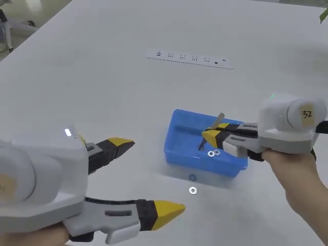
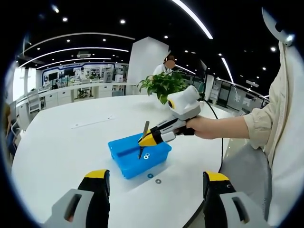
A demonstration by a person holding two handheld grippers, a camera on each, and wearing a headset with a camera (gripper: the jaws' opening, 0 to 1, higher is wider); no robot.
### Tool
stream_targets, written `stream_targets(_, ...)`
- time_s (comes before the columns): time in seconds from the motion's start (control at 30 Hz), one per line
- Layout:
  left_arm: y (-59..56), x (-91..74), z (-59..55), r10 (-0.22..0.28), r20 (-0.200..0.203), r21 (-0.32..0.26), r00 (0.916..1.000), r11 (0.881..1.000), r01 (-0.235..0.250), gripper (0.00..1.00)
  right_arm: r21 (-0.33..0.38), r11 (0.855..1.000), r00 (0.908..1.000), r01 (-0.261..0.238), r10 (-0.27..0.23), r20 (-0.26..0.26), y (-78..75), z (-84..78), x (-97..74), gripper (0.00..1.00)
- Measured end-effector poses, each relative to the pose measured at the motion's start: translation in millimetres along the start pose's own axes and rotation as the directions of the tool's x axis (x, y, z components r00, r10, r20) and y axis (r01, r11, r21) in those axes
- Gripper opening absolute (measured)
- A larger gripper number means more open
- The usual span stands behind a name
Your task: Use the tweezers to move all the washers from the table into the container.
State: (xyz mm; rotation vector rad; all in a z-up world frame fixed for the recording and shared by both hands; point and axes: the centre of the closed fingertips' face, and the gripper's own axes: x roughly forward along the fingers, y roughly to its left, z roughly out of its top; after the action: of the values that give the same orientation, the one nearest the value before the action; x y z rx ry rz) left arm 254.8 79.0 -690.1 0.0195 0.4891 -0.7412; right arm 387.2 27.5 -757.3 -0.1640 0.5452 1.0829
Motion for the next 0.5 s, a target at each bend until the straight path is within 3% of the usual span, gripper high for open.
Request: stream_targets(0.5, 1.6, -0.7, -2.0, 0.005, -0.004, -0.003, 1.0000, 1.000, -0.005, 0.82, 0.004, 1.000, 0.9996, 0.002, -0.002, -0.027, 1.1, -8.9, 1.4, 0.02)
